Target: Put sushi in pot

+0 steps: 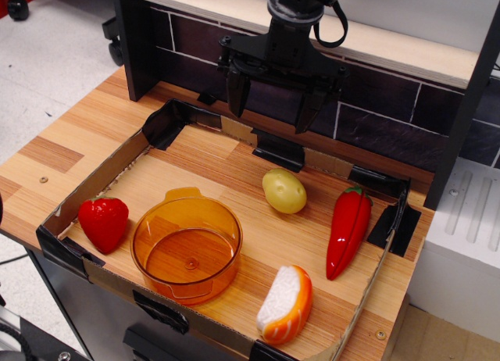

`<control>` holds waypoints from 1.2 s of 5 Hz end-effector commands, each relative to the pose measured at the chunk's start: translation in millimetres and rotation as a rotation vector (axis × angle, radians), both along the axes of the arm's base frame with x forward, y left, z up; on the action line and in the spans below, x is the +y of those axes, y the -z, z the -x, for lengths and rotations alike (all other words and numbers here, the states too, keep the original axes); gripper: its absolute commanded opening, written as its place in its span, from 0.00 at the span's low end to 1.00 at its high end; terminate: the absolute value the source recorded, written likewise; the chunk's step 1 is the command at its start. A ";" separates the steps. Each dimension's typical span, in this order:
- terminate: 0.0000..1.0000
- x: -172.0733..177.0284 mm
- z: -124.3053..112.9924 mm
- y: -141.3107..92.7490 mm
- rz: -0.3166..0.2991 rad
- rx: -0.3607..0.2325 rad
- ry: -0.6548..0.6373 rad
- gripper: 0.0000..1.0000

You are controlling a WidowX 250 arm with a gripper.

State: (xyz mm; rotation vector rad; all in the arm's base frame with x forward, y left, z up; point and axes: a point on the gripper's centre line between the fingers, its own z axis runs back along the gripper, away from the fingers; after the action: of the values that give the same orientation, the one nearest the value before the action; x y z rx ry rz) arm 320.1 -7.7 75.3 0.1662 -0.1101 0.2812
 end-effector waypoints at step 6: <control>0.00 -48.1 99.9 -25.9 0.181 0.000 0.208 1.00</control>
State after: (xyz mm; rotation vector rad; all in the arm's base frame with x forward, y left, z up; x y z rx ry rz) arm 217.1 -57.4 92.1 -0.0168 -0.0719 0.0767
